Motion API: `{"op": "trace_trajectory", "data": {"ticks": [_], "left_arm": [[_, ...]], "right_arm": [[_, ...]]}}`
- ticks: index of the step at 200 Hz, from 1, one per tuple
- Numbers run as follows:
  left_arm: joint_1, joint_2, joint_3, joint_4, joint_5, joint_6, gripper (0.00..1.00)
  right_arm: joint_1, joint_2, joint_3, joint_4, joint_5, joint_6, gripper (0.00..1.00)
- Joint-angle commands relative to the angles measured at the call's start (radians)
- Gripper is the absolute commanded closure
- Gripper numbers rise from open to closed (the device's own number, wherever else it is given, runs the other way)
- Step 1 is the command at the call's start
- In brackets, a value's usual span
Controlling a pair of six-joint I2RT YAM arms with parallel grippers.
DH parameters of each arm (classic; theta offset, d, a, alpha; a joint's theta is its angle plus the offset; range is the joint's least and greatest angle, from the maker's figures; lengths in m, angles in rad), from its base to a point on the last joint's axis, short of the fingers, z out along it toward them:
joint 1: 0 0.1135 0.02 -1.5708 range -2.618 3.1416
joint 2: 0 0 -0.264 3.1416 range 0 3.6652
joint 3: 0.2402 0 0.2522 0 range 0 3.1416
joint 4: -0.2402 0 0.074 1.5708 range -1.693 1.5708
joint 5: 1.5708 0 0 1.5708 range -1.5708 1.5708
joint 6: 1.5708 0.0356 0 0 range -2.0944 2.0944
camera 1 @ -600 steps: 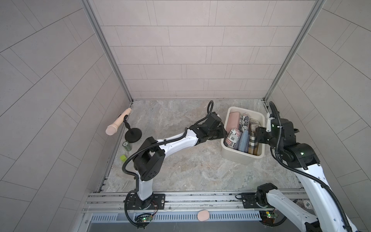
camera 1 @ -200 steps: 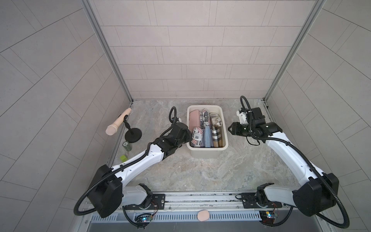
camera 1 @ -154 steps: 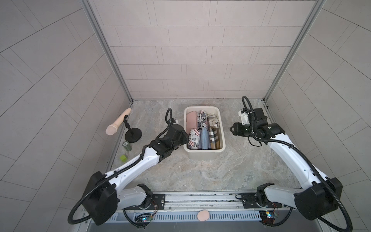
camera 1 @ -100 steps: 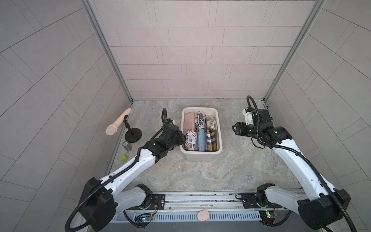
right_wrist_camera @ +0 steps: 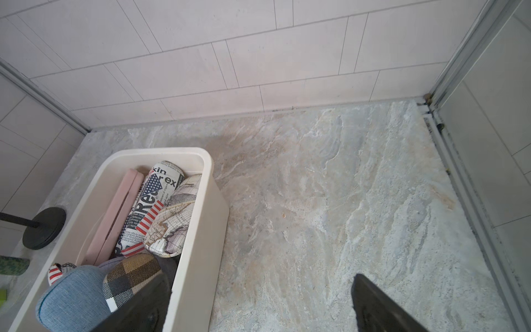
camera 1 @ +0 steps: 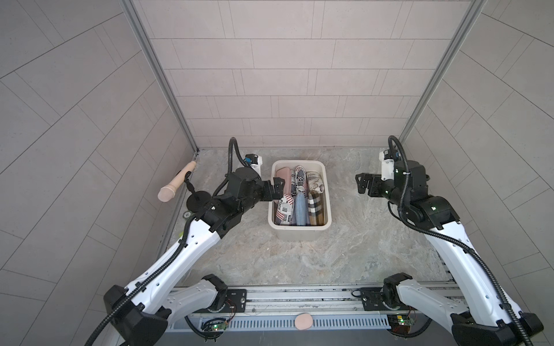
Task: Put the glasses cases into the storage boxes
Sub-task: Move the storage box to the center of the board, then reset both arms
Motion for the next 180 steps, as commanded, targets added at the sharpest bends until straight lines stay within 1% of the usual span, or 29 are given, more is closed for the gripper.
{"op": "trace_trajectory", "data": {"ticks": [1,10,26,40,48,69,76,86,98,107,114,125,138,148,161,180], "left_arm": [[0.007,0.004,0.076,-0.134,-0.059,0.133,0.00],[0.007,0.008,0.103,-0.166,-0.104,0.145,0.00],[0.007,0.027,0.147,-0.215,-0.161,0.191,0.00],[0.007,0.040,0.169,-0.243,-0.244,0.213,0.00],[0.007,0.039,0.161,-0.237,-0.291,0.234,0.00],[0.010,0.010,0.093,-0.161,-0.460,0.275,0.00],[0.012,-0.007,0.032,-0.084,-0.494,0.315,0.00],[0.016,-0.048,-0.088,0.090,-0.481,0.450,0.00],[0.036,-0.086,-0.225,0.279,-0.495,0.503,0.00],[0.069,-0.107,-0.318,0.402,-0.480,0.490,0.00],[0.106,-0.115,-0.372,0.478,-0.451,0.458,0.00],[0.161,-0.111,-0.446,0.607,-0.410,0.444,0.00],[0.196,-0.077,-0.522,0.744,-0.429,0.478,0.00],[0.216,-0.036,-0.565,0.826,-0.469,0.505,0.00],[0.255,0.021,-0.613,0.904,-0.500,0.521,0.00],[0.318,0.113,-0.686,1.056,-0.489,0.524,0.00]], "right_arm": [[0.003,-0.061,-0.028,0.095,0.094,0.027,0.00],[0.003,-0.082,-0.055,0.141,0.104,0.034,0.00],[0.006,-0.089,-0.073,0.168,0.111,-0.007,0.00],[0.006,-0.071,-0.076,0.158,0.204,0.009,0.00],[0.004,-0.061,-0.074,0.156,0.238,0.031,0.00],[-0.002,-0.048,-0.113,0.206,0.251,-0.008,0.00],[-0.006,-0.043,-0.130,0.232,0.253,-0.025,0.00],[-0.017,-0.031,-0.153,0.264,0.259,-0.044,0.00],[-0.038,-0.017,-0.182,0.309,0.260,-0.055,0.00],[-0.054,-0.007,-0.207,0.345,0.262,-0.056,0.00],[-0.067,-0.002,-0.223,0.377,0.264,-0.053,0.00],[-0.081,0.008,-0.253,0.429,0.273,-0.053,0.00],[-0.101,0.022,-0.289,0.492,0.256,-0.073,0.00],[-0.110,0.029,-0.320,0.549,0.237,-0.089,0.00],[-0.132,0.042,-0.368,0.631,0.174,-0.114,0.00],[-0.157,0.066,-0.424,0.719,0.136,-0.167,0.00]]}}
